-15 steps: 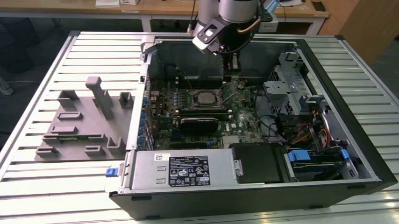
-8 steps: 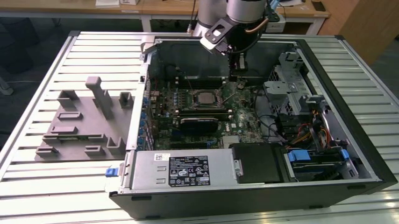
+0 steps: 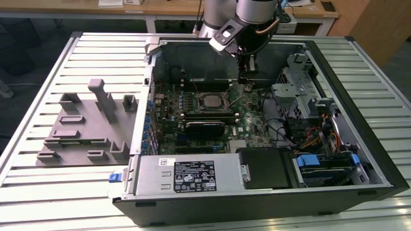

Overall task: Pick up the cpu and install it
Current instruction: 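Close the cpu cover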

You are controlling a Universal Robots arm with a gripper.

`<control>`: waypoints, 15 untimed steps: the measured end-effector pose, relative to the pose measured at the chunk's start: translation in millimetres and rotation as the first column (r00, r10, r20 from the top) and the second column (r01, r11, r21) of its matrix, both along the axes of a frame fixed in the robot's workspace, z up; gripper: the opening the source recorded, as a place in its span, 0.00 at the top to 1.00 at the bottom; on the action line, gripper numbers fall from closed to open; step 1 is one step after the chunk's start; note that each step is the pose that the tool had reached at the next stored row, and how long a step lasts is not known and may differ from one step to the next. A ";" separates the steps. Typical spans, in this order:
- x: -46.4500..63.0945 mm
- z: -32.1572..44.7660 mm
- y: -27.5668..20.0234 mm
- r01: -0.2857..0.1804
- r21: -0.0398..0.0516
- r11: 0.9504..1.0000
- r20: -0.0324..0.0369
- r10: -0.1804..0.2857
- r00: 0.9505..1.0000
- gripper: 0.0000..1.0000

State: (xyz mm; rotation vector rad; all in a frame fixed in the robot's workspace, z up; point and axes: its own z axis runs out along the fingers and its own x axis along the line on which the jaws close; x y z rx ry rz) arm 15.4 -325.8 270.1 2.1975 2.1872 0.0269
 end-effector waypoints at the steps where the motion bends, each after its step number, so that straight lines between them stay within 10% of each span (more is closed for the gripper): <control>1: 0.4 -0.4 0.0 0.000 0.000 1.000 0.000 0.000 1.000 0.89; 15: 16.1 -8.5 0.3 0.000 0.000 1.000 0.000 0.000 1.000 0.89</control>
